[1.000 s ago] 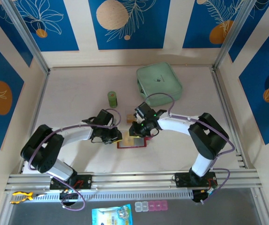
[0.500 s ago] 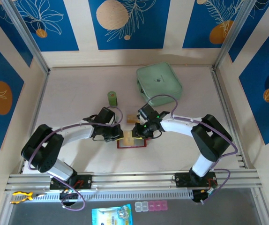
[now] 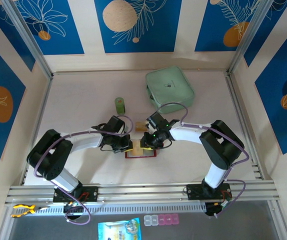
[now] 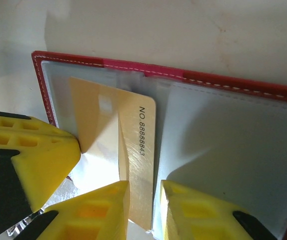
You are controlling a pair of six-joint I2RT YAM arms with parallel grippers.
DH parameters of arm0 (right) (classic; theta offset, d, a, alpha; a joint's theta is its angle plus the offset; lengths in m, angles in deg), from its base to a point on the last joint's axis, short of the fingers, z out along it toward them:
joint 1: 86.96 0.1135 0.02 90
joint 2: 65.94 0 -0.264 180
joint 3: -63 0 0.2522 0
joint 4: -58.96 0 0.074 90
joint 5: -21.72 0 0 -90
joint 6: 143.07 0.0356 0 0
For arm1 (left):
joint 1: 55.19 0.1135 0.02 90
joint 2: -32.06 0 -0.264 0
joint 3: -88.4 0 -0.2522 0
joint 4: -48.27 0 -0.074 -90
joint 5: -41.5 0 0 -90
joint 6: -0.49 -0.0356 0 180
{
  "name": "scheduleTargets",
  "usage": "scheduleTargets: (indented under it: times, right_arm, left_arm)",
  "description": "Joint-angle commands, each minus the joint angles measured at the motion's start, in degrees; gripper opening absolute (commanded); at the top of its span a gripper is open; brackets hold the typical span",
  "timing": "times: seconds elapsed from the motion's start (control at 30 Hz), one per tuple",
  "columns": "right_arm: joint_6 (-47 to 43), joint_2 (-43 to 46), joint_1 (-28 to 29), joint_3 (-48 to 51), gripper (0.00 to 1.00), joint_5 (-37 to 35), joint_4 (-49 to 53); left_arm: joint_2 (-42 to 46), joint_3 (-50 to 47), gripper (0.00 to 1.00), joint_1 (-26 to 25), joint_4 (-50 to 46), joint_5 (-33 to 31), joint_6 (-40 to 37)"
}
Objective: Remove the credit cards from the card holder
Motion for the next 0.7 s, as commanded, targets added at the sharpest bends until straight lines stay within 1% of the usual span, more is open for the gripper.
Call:
scheduleTargets:
  times: [0.0,0.17,0.37,0.47,0.67]
  right_arm:
    - [0.93,-1.08,-0.21,1.05,0.25,1.36,-0.81]
    - [1.3,-1.79,-0.21,1.2,0.26,2.59,-2.1]
    - [2.78,-2.31,-0.38,1.94,0.25,5.68,-5.72]
    - [3.56,-1.9,-0.47,2.28,0.23,6.72,-7.36]
    - [3.14,-0.51,-0.56,2.13,0.17,6.29,-6.57]
  left_arm:
    - [-1.24,0.02,0.05,-0.4,-2.55,-1.38,-0.8]
    - [-1.11,-0.42,0.04,-0.37,-2.64,-1.67,-0.67]
    - [-1.02,-0.96,0.04,-0.36,-2.05,-1.32,-0.4]
    - [-0.87,-1.05,0.04,-0.39,-1.98,-1.32,-0.46]
    - [-0.89,-0.95,0.04,-0.35,-1.98,-1.4,-0.32]
